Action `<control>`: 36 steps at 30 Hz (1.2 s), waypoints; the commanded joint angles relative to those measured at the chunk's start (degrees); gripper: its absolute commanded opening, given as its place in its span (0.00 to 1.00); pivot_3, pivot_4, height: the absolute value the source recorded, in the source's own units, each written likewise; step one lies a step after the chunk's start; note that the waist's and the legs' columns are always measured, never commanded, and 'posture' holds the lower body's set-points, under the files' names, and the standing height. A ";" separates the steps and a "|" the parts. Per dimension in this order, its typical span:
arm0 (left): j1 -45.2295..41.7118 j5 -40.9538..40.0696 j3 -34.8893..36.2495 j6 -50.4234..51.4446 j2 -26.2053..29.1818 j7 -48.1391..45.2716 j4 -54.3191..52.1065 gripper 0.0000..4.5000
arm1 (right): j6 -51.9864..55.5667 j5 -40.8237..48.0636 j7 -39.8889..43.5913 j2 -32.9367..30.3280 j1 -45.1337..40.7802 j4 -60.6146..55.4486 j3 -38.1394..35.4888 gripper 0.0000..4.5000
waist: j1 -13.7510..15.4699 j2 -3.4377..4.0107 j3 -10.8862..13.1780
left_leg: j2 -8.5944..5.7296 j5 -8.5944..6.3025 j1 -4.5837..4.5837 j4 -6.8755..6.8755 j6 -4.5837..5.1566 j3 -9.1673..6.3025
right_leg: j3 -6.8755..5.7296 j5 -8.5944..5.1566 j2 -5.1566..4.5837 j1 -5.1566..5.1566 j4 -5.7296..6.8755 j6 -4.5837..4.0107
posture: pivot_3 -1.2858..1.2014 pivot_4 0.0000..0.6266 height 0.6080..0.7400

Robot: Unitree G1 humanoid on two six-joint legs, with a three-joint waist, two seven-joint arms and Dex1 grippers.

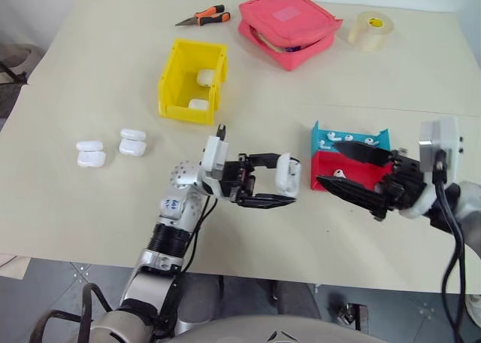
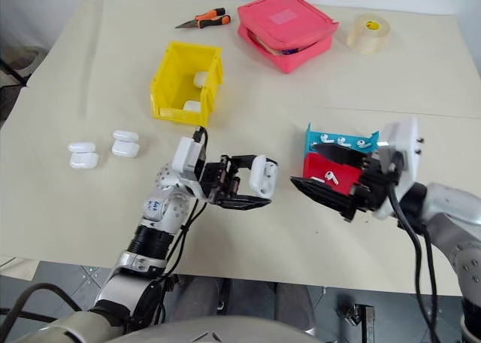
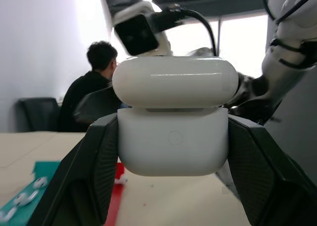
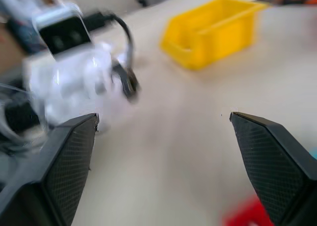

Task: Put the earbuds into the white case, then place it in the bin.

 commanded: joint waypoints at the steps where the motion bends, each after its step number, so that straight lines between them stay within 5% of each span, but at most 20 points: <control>1: 0.07 0.01 1.28 -1.57 0.25 1.20 0.21 0.62 | -13.52 -11.39 4.58 2.85 4.42 1.21 -3.35 0.99 | -0.13 0.00 0.00 | 0.00 0.00 0.00 0.01 0.00 0.02 | 0.01 0.00 0.00 0.00 0.01 0.00 | 0.52 0.24 1.00; 6: -0.05 0.31 2.38 -2.70 0.42 3.05 1.12 0.62 | -27.20 -22.46 10.68 4.18 10.19 11.18 -4.48 0.99 | -0.30 0.00 0.00 | 0.01 0.00 0.13 0.03 -0.01 0.12 | 0.08 0.00 0.06 0.04 -0.05 0.01 | 0.52 0.24 1.00; 13: -0.10 0.44 2.24 -3.40 0.01 3.77 1.07 0.62 | -22.59 -22.17 14.50 -3.67 3.89 18.40 -3.34 0.99 | -0.81 0.02 0.00 | 0.06 0.01 0.21 0.03 -0.02 0.12 | 0.18 0.00 0.08 0.05 -0.04 0.01 | 0.52 0.24 1.00; 21: -0.34 0.53 0.89 -3.83 -1.97 3.74 0.80 0.62 | -14.15 -31.56 19.72 -16.98 -22.22 33.10 14.97 0.99 | -0.92 0.02 0.00 | 0.10 0.02 0.18 0.06 -0.04 0.07 | 0.15 0.00 0.08 0.05 -0.10 0.00 | 0.52 0.24 1.00; 29: 0.44 0.74 -0.81 -3.93 -3.34 3.98 0.04 0.62 | -13.53 -48.90 25.66 -10.42 -54.34 59.12 36.84 0.99 | -1.80 0.12 0.01 | 0.07 0.03 0.01 -0.03 -0.05 0.07 | 0.02 0.05 -0.06 -0.11 -0.40 0.07 | 0.52 0.24 1.00; 36: 0.86 0.61 -1.13 -4.21 -3.46 4.59 -0.71 0.62 | -20.16 -56.19 30.00 -3.29 -64.49 72.68 43.07 0.99 | -1.74 0.12 0.01 | 0.04 0.04 -0.10 0.05 -0.06 0.05 | -0.06 0.05 -0.13 -0.25 -0.39 0.07 | 0.52 0.24 1.00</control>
